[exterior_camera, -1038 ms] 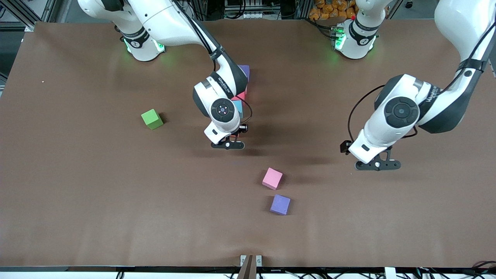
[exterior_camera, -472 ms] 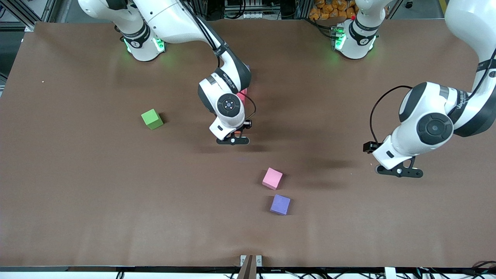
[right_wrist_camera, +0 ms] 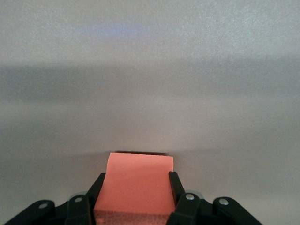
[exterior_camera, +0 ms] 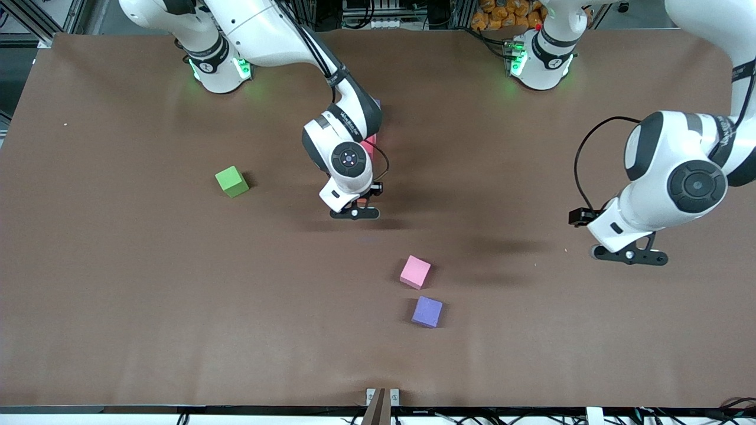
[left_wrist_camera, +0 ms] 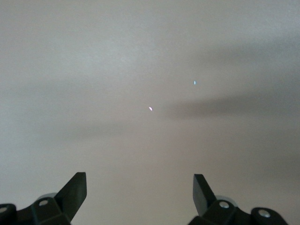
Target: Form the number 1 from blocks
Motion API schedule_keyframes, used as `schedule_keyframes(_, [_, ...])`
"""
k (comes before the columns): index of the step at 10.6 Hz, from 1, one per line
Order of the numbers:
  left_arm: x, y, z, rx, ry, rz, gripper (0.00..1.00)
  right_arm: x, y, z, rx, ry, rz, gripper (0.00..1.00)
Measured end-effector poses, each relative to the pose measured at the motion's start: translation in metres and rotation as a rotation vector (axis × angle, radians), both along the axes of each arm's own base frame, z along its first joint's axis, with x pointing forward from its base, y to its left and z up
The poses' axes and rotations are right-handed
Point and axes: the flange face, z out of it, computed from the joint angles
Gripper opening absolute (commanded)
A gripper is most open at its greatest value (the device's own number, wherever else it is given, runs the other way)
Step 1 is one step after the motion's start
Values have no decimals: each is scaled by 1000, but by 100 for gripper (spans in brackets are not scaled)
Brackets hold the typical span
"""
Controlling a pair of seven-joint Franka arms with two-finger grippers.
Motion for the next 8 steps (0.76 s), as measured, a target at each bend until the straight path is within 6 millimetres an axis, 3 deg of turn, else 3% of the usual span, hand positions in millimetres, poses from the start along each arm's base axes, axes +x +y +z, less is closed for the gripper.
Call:
schedule_keyframes(1, [-1,-2,6,-13,-6,15,100,-1,0,-1,-1,1,0,12])
schedule_keyframes(2, [-3,-4,14,-27,-17,28,100,-1,-1,-1,-1,0,0,99])
schedule_keyframes(5, [-9,-1,55,-43,-76,44,100,1,-2,-1,-1,-4,-4,100])
schedule_keyframes(8, [-21,6,113,-74,-81,80,100,9,-6,3,6,-19,-15,100])
